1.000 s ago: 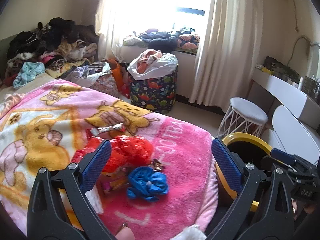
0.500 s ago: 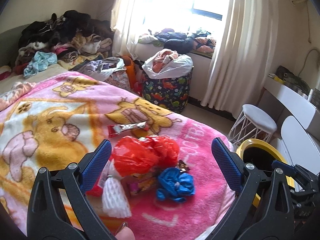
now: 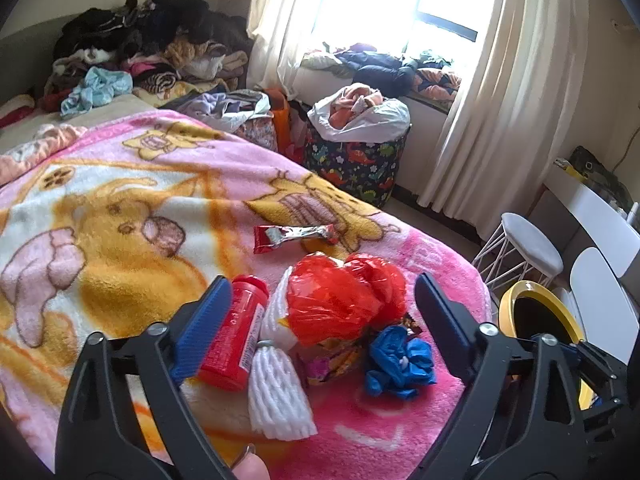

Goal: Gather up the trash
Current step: 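Grasp the red plastic bag with the left tool while the right grasps the blue bag, then lift the red bag with the left tool while the right lifts the blue bag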

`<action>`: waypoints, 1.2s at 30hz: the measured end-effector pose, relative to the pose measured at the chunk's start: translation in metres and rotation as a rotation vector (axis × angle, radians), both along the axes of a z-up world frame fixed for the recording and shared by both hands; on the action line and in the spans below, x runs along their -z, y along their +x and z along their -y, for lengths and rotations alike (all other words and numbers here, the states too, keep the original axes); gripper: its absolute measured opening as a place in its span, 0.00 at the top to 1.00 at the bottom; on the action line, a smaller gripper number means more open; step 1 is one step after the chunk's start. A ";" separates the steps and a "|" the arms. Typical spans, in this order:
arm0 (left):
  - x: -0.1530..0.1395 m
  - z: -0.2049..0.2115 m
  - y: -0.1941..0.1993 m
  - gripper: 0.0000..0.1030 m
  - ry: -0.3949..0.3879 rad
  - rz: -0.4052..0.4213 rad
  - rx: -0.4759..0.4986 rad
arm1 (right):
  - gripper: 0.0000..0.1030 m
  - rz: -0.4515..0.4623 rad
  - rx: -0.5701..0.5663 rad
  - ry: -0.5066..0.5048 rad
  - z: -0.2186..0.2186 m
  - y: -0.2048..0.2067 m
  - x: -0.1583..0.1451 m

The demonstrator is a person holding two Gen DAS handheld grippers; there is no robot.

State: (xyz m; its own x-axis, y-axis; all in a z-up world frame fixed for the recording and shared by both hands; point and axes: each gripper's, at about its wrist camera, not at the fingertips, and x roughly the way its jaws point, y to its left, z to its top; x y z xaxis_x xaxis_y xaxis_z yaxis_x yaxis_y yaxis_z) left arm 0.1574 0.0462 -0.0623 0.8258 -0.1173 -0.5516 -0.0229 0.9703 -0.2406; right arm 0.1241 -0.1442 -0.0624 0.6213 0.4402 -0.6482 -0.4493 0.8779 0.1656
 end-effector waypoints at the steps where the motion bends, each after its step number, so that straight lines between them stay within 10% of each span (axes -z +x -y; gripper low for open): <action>1: 0.001 -0.001 0.001 0.25 -0.005 -0.005 0.003 | 0.25 -0.008 -0.005 -0.003 -0.003 0.003 0.002; 20: 0.020 -0.003 0.036 0.43 -0.078 -0.160 0.100 | 0.35 -0.194 -0.051 -0.042 -0.041 0.056 0.042; 28: 0.017 -0.003 0.037 0.72 -0.083 -0.185 0.112 | 0.79 -0.296 -0.062 -0.021 -0.041 0.062 0.056; 36: 0.007 0.000 0.034 0.98 -0.085 -0.203 0.147 | 0.88 -0.268 -0.070 0.021 -0.035 0.044 0.041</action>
